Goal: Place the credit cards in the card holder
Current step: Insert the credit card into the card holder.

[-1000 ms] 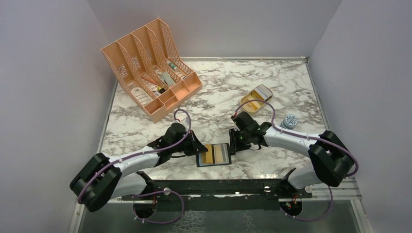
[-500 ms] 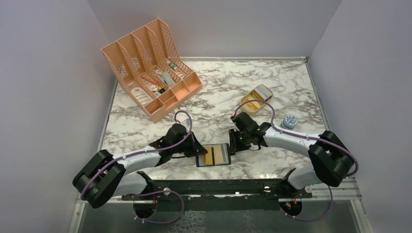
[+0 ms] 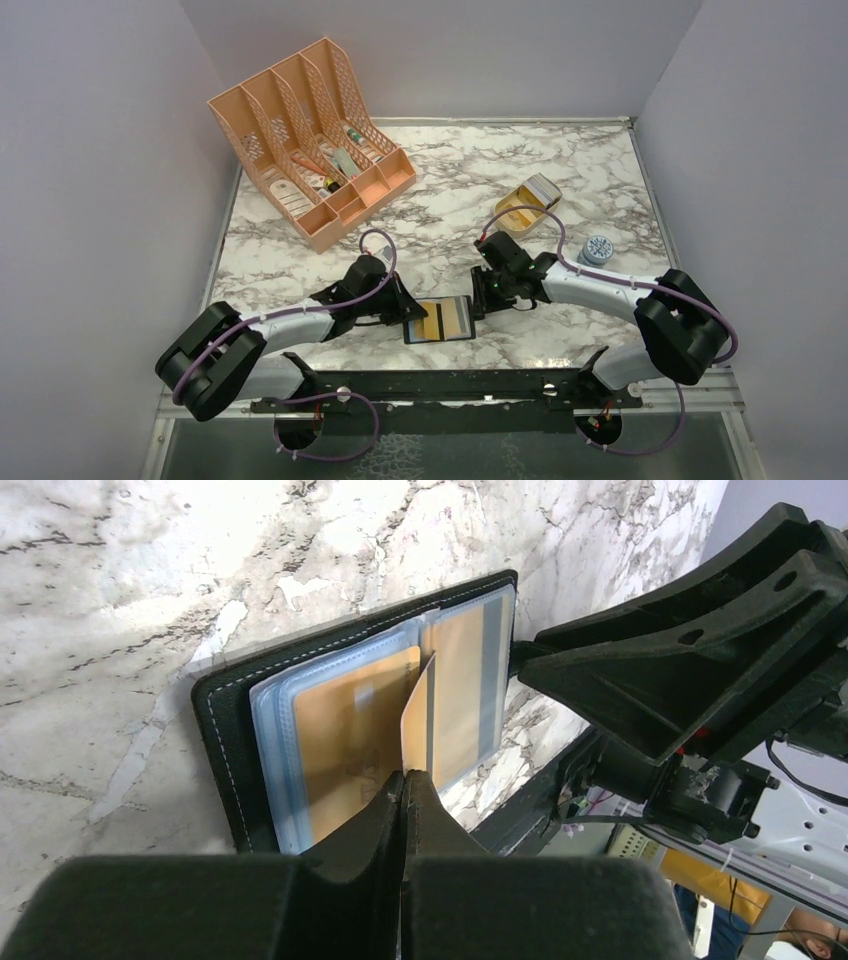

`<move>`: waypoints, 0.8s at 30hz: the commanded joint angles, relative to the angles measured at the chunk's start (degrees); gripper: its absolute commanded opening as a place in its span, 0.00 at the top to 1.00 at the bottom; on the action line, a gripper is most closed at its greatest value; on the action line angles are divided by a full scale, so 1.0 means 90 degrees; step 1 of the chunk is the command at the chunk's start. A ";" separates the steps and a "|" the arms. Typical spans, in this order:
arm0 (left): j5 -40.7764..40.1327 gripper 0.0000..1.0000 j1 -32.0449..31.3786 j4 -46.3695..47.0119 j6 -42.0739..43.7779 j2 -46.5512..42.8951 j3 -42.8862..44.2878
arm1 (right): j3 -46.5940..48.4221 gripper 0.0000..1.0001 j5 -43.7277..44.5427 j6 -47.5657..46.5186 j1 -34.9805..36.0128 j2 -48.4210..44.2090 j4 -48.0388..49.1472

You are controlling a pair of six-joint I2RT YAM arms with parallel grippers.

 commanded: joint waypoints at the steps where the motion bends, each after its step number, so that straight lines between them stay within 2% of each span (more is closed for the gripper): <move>1: -0.0030 1.00 0.0028 0.0149 0.0015 0.0214 -0.0056 | -0.0026 0.72 0.0114 0.0066 0.0112 0.0030 0.0096; 16: -0.0362 1.00 0.0028 0.0130 0.0275 0.0488 0.0029 | -0.0054 0.74 0.0128 0.0103 0.0172 -0.0019 0.0064; 24: -0.0739 1.00 0.0028 -0.0422 0.0659 0.0326 0.0206 | -0.0066 0.75 0.0143 0.0128 0.0202 -0.0024 0.0082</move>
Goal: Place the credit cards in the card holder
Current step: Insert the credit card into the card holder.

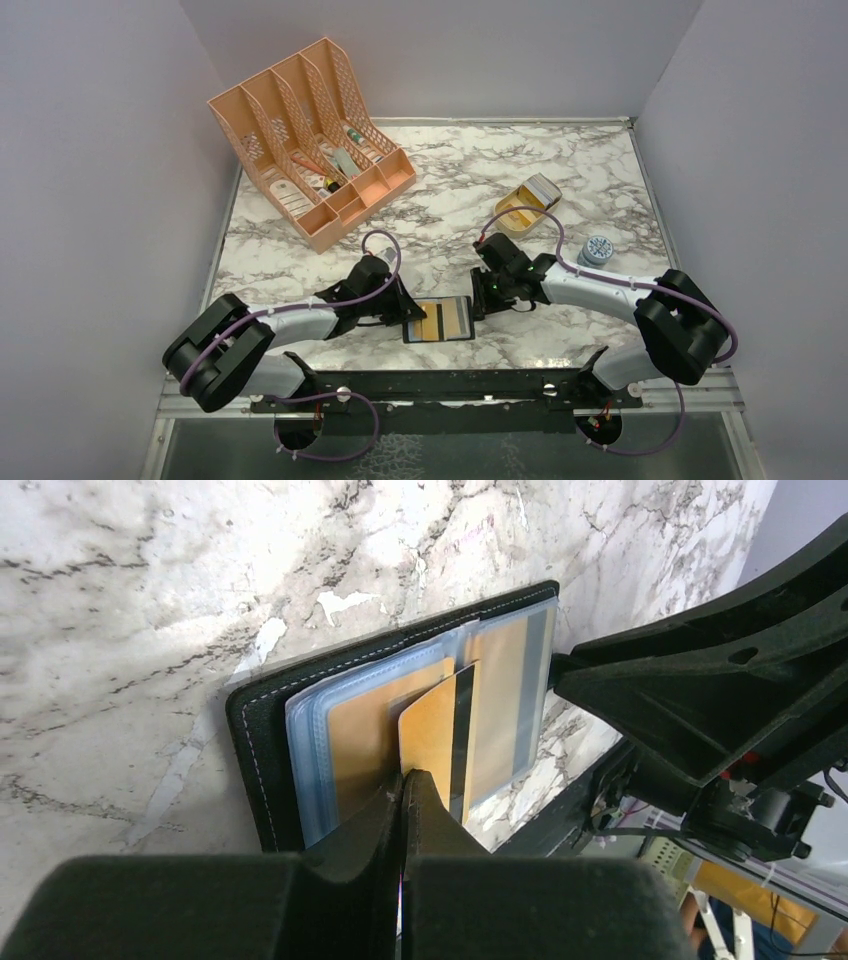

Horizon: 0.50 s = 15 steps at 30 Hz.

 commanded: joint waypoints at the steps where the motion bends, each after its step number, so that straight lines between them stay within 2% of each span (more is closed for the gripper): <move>1: -0.0538 1.00 0.0031 -0.0565 0.0481 -0.0103 0.0199 | -0.0057 0.75 0.0042 0.0116 0.0110 -0.0021 0.0078; 9: -0.0632 1.00 0.0031 -0.0730 0.0728 -0.0144 0.0342 | -0.0071 0.76 0.0028 0.0134 0.0132 -0.0020 0.0112; 15: -0.0356 1.00 0.0021 -0.0291 0.0579 0.0092 0.0215 | -0.0082 0.76 -0.0036 0.0169 0.0168 0.0013 0.0167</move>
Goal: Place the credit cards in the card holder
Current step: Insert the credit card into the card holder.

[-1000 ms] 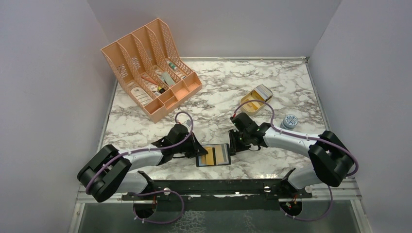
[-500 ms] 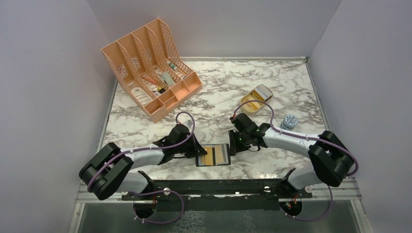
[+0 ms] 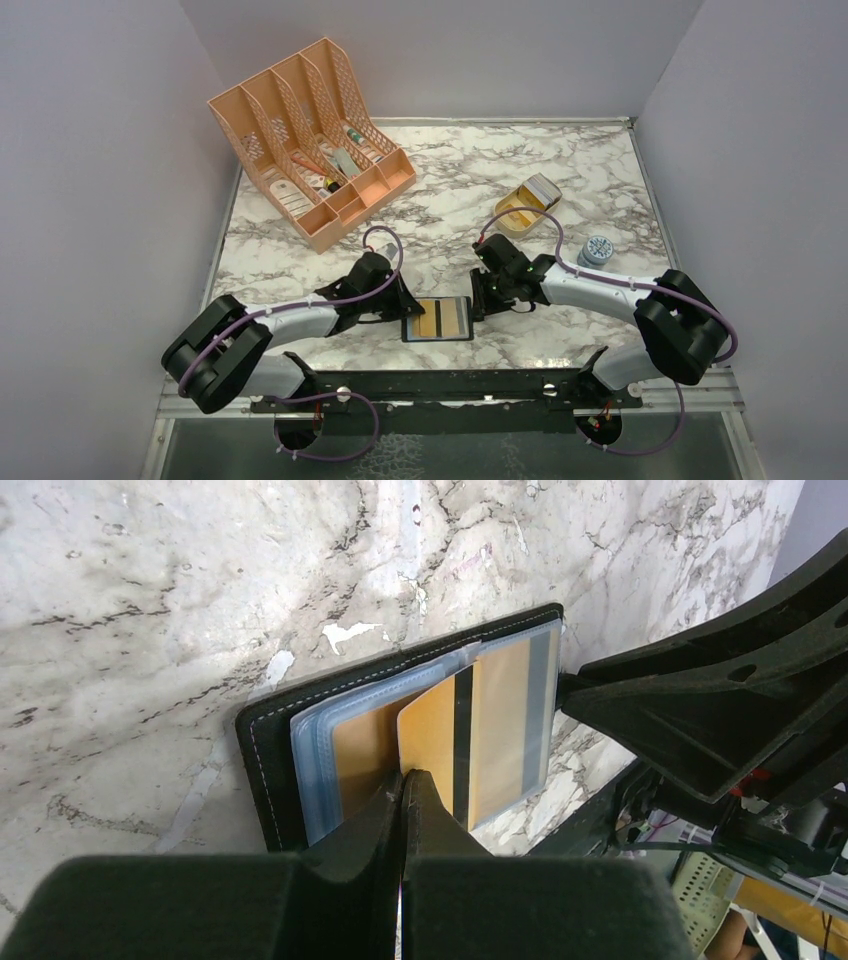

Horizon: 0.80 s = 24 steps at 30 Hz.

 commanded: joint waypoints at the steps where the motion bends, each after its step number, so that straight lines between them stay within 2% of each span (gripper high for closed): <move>1: -0.0026 1.00 0.0014 0.0237 0.0043 0.0206 -0.0078 | -0.0072 0.76 -0.0046 0.0128 0.0108 0.0026 0.0172; 24: 0.0017 1.00 -0.0084 0.0719 -0.0107 0.0339 -0.0185 | -0.0151 0.78 -0.0231 0.0458 0.0140 -0.0038 0.0381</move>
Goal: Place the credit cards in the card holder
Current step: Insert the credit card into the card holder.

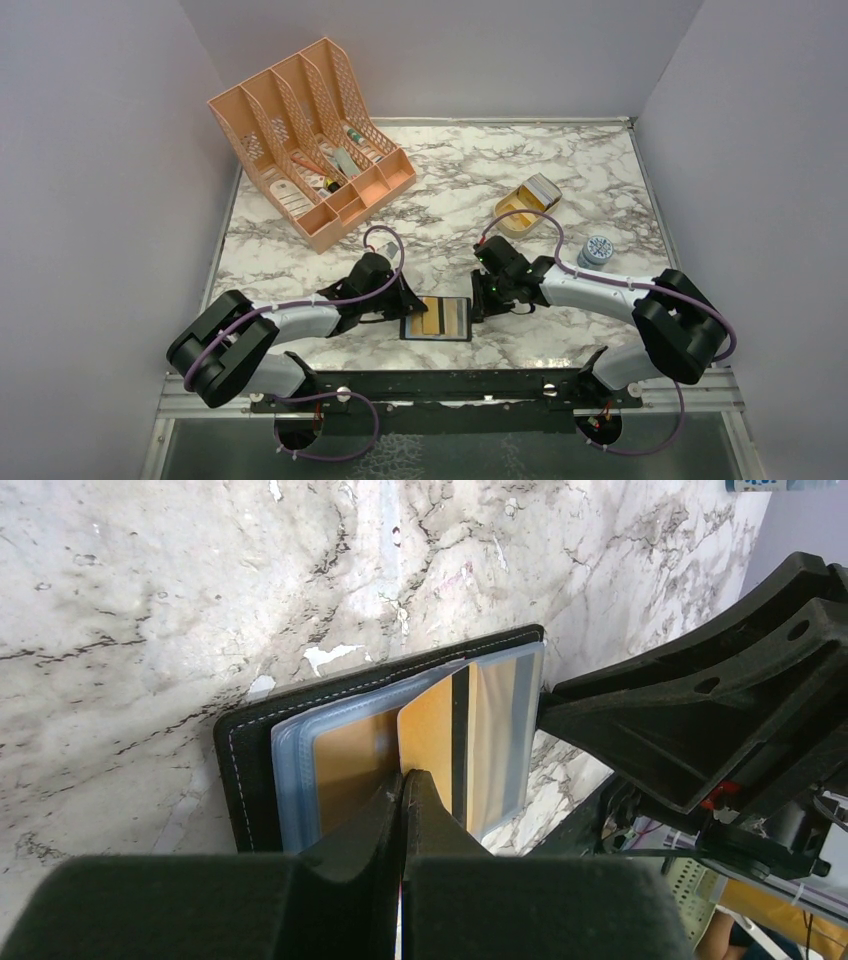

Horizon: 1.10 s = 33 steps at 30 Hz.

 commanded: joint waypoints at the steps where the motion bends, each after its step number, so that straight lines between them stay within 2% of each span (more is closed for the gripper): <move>1: -0.0006 1.00 -0.0064 0.0082 0.0063 0.0092 -0.0075 | -0.0066 0.79 -0.0209 0.0183 0.0099 -0.0088 0.0266; 6: 0.0125 1.00 -0.0072 -0.0010 0.0227 0.0055 0.0005 | -0.0094 0.79 -0.0201 0.0213 0.0099 -0.0138 0.0271; 7: 0.0094 1.00 -0.0071 -0.0196 0.0316 0.0003 0.0055 | -0.0099 0.79 -0.0198 0.0205 0.0099 -0.0140 0.0266; 8: 0.0005 1.00 -0.0065 -0.1035 0.0793 -0.0168 0.0327 | -0.0137 0.79 -0.0197 0.0193 0.0101 -0.0191 0.0246; 10: 0.0009 1.00 -0.0068 -0.1201 0.0902 -0.0211 0.0406 | -0.0160 0.79 -0.0188 0.0193 0.0101 -0.0231 0.0238; 16: 0.0431 1.00 -0.0074 -0.0658 0.0464 0.0081 0.0254 | -0.0205 0.79 -0.0205 0.0262 0.0109 -0.0233 0.0339; 26: 0.0283 1.00 -0.0074 -0.0987 -0.0002 -0.0104 0.0030 | -0.0209 0.80 -0.0163 0.0281 0.0108 -0.0314 0.0317; 33: 0.0507 1.00 -0.0084 -0.0349 -0.0010 0.0246 0.0075 | -0.0250 0.80 -0.0284 0.0292 0.0118 -0.0308 0.0494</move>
